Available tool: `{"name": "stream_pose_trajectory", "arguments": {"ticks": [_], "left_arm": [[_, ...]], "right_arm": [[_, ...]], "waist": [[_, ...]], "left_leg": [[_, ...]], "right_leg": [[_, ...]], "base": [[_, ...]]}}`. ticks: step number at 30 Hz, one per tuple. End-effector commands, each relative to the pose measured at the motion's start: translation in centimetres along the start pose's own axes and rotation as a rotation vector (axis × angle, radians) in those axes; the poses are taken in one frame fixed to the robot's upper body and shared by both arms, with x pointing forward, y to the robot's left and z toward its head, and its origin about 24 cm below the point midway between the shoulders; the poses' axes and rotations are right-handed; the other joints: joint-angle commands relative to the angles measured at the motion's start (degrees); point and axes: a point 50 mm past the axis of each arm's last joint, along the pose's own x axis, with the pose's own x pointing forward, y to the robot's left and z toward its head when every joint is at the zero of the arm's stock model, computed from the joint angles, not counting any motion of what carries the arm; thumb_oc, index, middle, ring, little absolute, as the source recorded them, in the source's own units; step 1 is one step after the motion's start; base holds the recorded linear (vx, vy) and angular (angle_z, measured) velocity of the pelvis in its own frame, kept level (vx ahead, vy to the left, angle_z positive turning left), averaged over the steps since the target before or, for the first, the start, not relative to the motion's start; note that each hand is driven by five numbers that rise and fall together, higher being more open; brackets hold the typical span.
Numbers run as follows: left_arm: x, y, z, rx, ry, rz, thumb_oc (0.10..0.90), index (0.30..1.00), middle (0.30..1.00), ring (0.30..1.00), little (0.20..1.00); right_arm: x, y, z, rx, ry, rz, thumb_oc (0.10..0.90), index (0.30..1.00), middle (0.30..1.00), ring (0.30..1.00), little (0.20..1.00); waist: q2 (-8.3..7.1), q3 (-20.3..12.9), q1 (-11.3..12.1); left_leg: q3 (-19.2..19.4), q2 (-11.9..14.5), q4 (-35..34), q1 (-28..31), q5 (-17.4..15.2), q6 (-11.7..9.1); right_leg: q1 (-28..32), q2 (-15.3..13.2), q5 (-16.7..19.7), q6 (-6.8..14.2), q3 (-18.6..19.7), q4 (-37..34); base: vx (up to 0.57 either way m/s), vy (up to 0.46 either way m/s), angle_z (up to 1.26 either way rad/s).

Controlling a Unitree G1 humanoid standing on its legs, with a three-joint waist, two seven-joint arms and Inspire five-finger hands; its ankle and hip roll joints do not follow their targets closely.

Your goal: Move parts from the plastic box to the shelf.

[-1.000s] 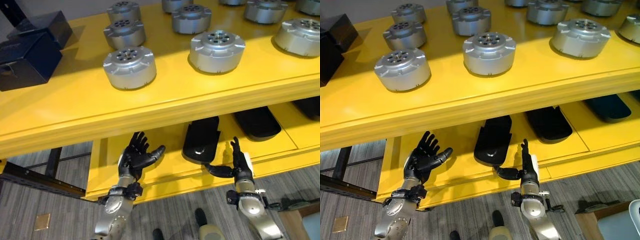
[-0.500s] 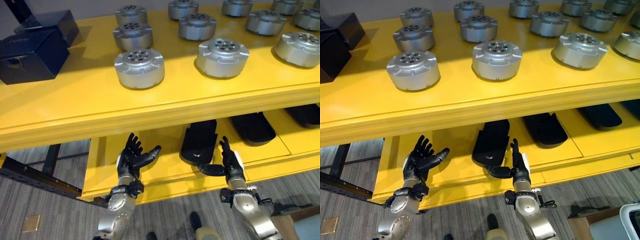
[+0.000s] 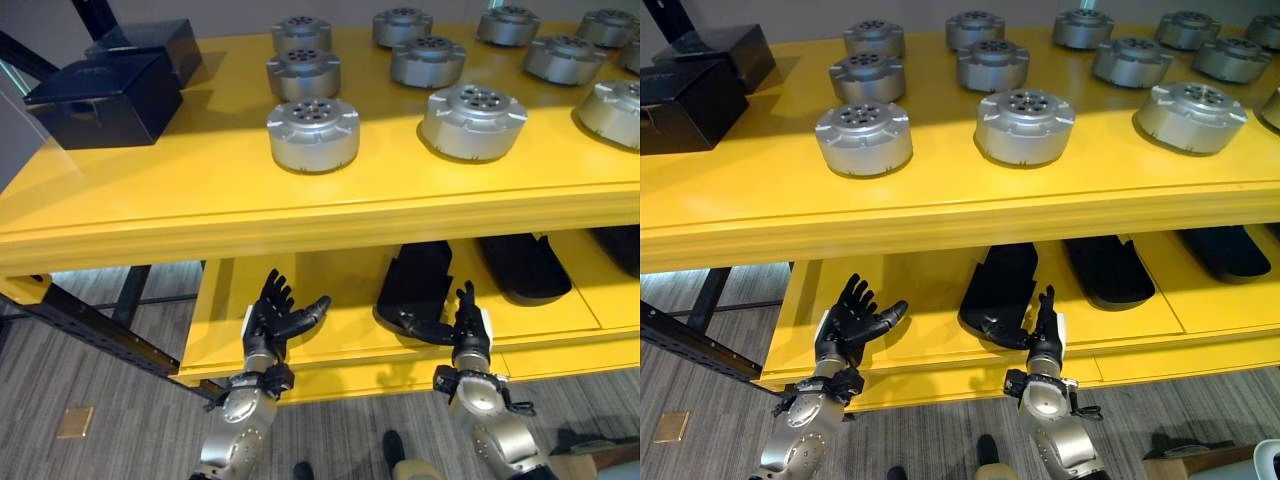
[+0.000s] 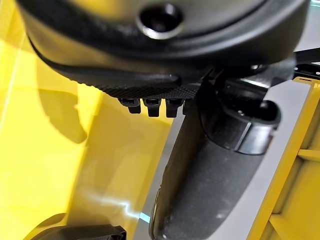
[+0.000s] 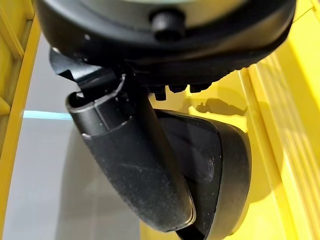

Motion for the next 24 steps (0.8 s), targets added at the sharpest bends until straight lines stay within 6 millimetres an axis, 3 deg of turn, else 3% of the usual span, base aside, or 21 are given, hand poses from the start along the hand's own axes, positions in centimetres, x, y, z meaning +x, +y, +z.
{"name": "stream_pose_trajectory", "arguments": {"ticks": [1,24], "left_arm": [[1.3,-1.8,4.0,0.046,-0.191,-0.136,0.900,1.000,1.000,1.000,1.000],[1.3,-1.8,3.6,0.053,-0.160,-0.161,0.900,1.000,1.000,1.000,1.000]], "right_arm": [[1.6,1.2,4.8,0.114,-0.199,-0.017,0.900,1.000,1.000,1.000,1.000],[2.7,1.9,4.0,0.132,-0.105,-0.017,0.900,1.000,1.000,1.000,1.000]], "waist": [[-1.39,-3.1,1.4],[-1.03,-3.1,2.9]], "left_leg": [[-0.2,1.4,3.6,0.4,-6.2,0.6],[-1.4,1.4,3.7,0.4,-5.9,0.4]], "right_leg": [[2.5,-3.6,-7.1,1.7,-1.5,3.3],[3.0,-3.9,-7.3,1.4,-2.7,3.7]], "base": [[0.04,-0.030,0.09],[0.01,-0.005,0.04]]}}
